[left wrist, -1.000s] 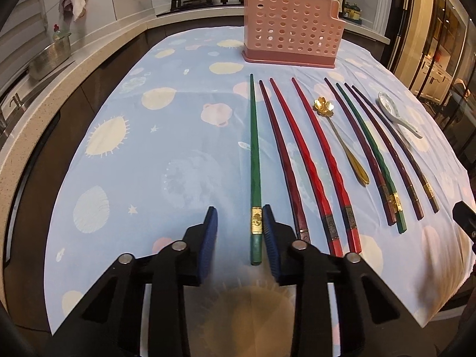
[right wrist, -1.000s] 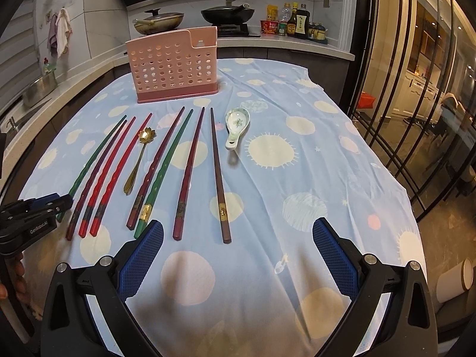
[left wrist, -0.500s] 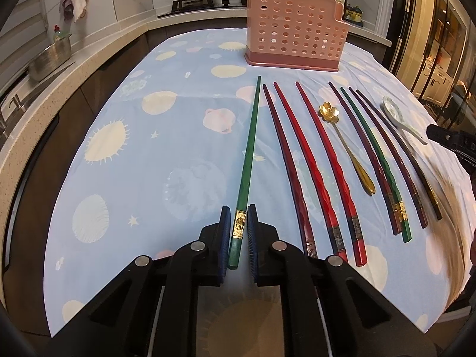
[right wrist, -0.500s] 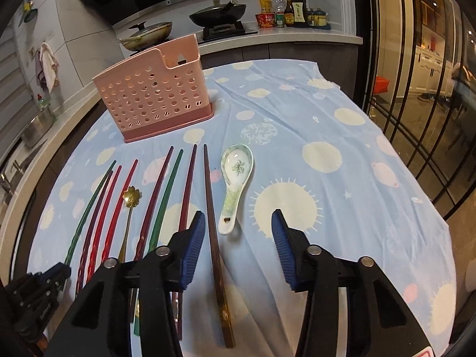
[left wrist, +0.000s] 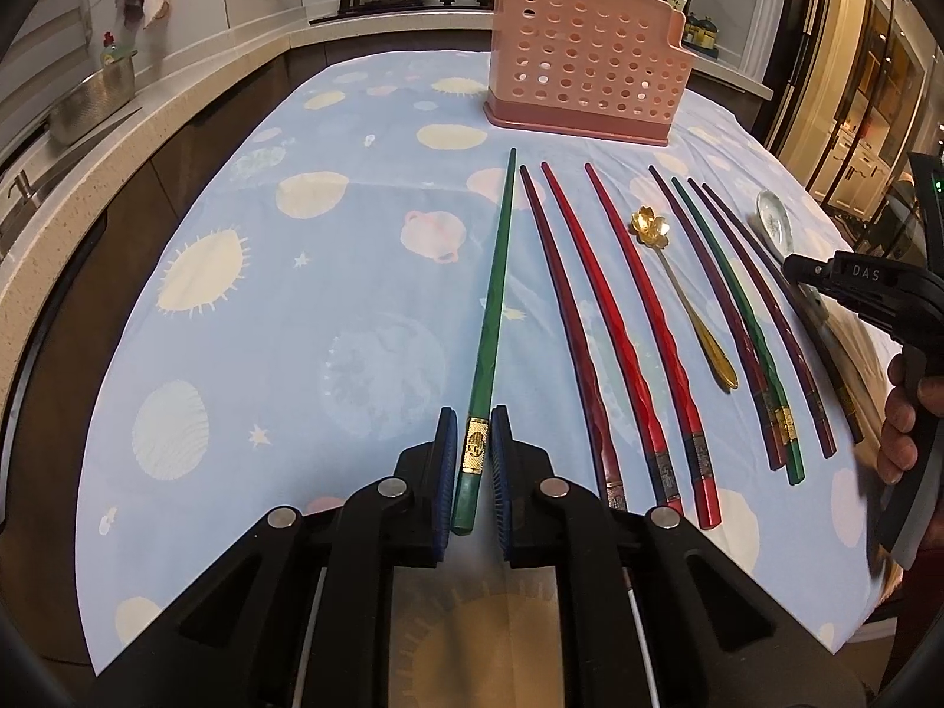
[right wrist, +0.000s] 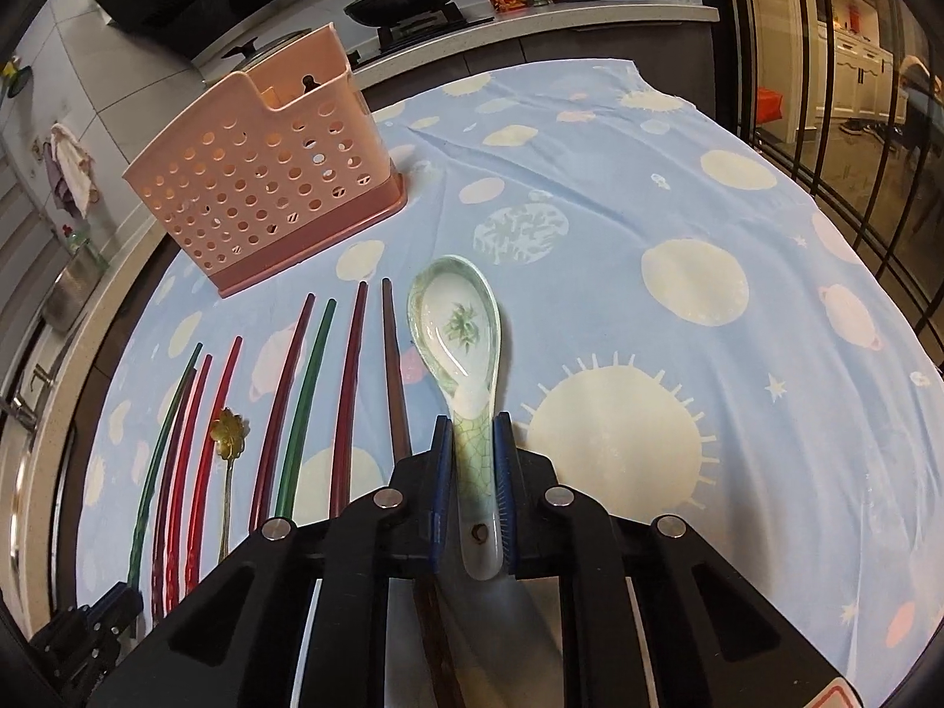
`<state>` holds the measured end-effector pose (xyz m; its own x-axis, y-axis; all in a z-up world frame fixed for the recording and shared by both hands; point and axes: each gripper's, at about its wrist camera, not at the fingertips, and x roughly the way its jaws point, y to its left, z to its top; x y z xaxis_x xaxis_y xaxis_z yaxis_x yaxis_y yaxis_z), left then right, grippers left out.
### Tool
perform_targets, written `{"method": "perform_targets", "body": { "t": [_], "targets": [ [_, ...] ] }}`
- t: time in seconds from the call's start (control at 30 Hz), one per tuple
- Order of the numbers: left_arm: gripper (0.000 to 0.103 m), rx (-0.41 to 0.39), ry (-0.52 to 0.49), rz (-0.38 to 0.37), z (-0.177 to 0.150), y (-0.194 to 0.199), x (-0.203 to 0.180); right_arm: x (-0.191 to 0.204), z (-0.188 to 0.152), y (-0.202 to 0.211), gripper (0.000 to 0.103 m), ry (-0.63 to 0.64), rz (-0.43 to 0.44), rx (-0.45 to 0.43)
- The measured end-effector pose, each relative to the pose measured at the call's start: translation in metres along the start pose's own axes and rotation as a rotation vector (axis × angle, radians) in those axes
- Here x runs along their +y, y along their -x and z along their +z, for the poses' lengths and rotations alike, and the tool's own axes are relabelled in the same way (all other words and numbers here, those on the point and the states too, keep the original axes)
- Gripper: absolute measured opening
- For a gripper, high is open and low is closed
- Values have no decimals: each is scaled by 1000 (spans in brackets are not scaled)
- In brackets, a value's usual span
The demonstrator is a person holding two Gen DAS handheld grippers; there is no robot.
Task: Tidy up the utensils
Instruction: 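Lift the green chopstick with the left tool while the right tool lifts the spoon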
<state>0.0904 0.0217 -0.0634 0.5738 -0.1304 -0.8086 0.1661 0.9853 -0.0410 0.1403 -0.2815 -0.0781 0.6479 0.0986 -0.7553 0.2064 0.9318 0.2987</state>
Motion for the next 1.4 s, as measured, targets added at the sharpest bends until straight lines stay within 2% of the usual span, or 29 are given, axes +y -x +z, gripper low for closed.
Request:
{"method": "perform_targets", "body": {
  "t": [0.93,1.17,1.4],
  "targets": [
    [12,-15,41,-61,-2,1,9,-7,-13,11,12,-14,25,-16],
    [7,2,51,-94,-5,8,13,-5,-25,38,12,17,15,-45],
    [7,-8,37,-105,-16,24,9,-6,-35,75,10,39,8,-98]
  ]
}}
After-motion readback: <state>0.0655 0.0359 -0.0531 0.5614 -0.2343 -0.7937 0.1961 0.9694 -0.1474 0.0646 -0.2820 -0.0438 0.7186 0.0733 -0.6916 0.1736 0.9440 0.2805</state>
